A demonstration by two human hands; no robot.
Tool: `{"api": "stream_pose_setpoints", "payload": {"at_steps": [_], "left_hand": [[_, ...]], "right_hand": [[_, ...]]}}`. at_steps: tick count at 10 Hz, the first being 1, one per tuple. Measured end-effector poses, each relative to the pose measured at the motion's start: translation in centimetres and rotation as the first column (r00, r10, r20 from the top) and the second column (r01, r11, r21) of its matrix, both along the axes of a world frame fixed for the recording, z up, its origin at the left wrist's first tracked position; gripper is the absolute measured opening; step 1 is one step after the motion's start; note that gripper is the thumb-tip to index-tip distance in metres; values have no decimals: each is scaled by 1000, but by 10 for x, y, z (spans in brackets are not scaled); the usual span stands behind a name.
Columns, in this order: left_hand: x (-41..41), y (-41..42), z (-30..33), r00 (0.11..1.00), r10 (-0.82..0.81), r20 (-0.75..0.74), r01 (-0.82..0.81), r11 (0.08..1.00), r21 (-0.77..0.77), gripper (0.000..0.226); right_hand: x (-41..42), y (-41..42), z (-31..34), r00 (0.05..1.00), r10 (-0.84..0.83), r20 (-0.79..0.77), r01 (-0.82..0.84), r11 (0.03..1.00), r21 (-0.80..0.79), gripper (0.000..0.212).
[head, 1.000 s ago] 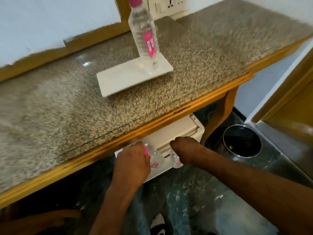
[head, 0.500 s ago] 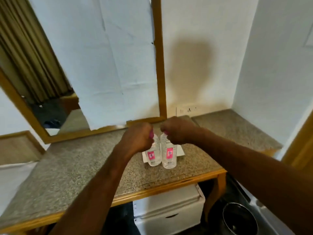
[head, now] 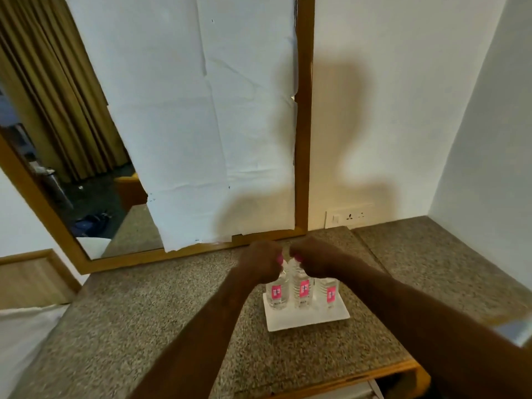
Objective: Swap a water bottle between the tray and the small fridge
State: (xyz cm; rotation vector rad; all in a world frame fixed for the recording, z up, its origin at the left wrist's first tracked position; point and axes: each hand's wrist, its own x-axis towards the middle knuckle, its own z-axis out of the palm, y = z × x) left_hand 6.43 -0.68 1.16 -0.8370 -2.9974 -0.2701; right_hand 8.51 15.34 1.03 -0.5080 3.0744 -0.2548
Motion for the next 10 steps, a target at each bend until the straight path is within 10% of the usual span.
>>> {"api": "stream_pose_setpoints", "payload": {"at_steps": [4, 10], "left_hand": [[-41, 24, -59, 991, -3, 133, 5, 1000, -12, 10], [-86, 54, 39, 968, 105, 226, -89, 993, -79, 47]], "right_hand": [[-34, 24, -47, 994, 18, 108, -23, 999, 49, 27], [-87, 49, 38, 965, 85, 248, -116, 987, 111, 43]]}}
